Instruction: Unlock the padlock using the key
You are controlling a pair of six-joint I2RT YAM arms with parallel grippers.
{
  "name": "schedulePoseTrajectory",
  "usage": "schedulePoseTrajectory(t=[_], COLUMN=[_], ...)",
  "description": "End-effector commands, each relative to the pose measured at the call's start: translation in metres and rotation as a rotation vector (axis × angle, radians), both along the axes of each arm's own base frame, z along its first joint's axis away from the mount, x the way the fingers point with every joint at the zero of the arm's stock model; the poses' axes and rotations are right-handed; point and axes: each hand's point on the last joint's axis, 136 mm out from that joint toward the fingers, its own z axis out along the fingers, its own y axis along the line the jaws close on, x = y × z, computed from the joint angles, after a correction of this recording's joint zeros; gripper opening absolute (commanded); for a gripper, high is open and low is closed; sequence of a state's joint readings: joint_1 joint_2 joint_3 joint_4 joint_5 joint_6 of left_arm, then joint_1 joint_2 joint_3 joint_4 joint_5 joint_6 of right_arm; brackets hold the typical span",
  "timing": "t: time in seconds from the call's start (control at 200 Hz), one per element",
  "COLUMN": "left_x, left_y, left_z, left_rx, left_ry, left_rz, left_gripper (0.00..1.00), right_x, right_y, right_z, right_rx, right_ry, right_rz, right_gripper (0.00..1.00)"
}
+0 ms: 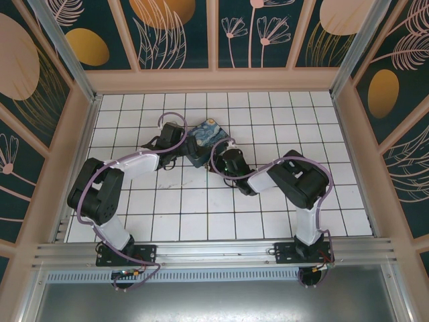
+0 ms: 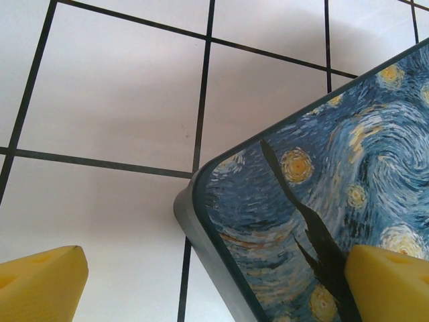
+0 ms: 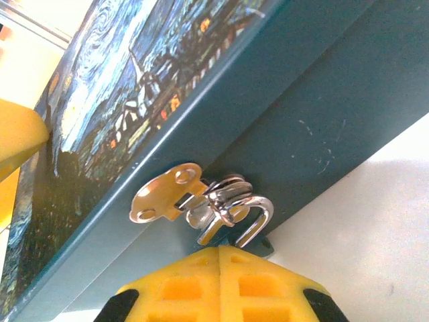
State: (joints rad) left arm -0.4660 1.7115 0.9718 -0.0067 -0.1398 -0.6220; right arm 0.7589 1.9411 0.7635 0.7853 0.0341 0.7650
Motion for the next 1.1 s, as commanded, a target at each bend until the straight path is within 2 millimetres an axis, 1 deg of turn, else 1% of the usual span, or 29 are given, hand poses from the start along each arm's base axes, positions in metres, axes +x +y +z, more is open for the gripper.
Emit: schedulePoseTrajectory(t=[0.0, 0.17, 0.31, 0.36, 0.44, 0.45, 0.545, 0.601, 0.676, 0.751, 0.856, 1.001, 1.096], left_x=[-0.035, -0.035, -0.036, -0.036, -0.035, -0.035, -0.035, -0.035, -0.035, -0.035, -0.035, -0.035, -0.035], left_y=[0.006, 0.006, 0.007, 0.007, 0.006, 0.006, 0.006, 0.006, 0.005, 0.005, 0.004, 0.004, 0.004], left_z=[-0.047, -0.049, -0.049, -0.049, -0.048, -0.048, -0.048, -0.048, -0.047, -0.048, -0.048, -0.048, -0.047], left_rx=[0.077, 0.078, 0.079, 0.076, 0.075, 0.076, 0.074, 0.073, 0.07, 0.071, 0.067, 0.067, 0.067], left_ry=[0.181, 0.185, 0.187, 0.187, 0.183, 0.183, 0.183, 0.182, 0.182, 0.182, 0.183, 0.184, 0.183], left_rz=[-0.041, -0.042, -0.039, -0.041, -0.042, -0.043, -0.044, -0.043, -0.047, -0.048, -0.051, -0.051, -0.051], left_gripper=[0.98, 0.98, 0.98, 0.99, 0.98, 0.98, 0.99, 0.98, 0.98, 0.99, 0.99, 0.99, 0.99], right_x=[0.0, 0.014, 0.021, 0.022, 0.02, 0.019, 0.01, 0.005, -0.003, -0.01, -0.015, -0.017, -0.014], right_y=[-0.031, -0.055, -0.068, -0.068, -0.062, -0.06, -0.05, -0.045, -0.038, -0.034, -0.033, -0.023, -0.015], right_z=[-0.024, -0.001, 0.018, 0.024, 0.026, 0.027, 0.023, 0.018, 0.009, -0.003, -0.018, -0.026, -0.029], right_rx=[-0.083, -0.015, 0.022, 0.027, 0.032, 0.035, 0.006, -0.039, -0.117, -0.195, -0.255, -0.281, -0.311], right_ry=[0.076, 0.039, 0.0, -0.01, -0.011, -0.013, -0.007, -0.008, -0.014, -0.014, -0.009, -0.01, -0.003], right_rz=[-0.078, -0.169, -0.21, -0.201, -0.157, -0.149, -0.091, -0.067, -0.032, -0.014, -0.007, 0.018, 0.03], right_gripper=[0.0, 0.0, 0.0, 0.0, 0.0, 0.02, 0.32, 0.44, 0.55, 0.59, 0.61, 0.64, 0.65])
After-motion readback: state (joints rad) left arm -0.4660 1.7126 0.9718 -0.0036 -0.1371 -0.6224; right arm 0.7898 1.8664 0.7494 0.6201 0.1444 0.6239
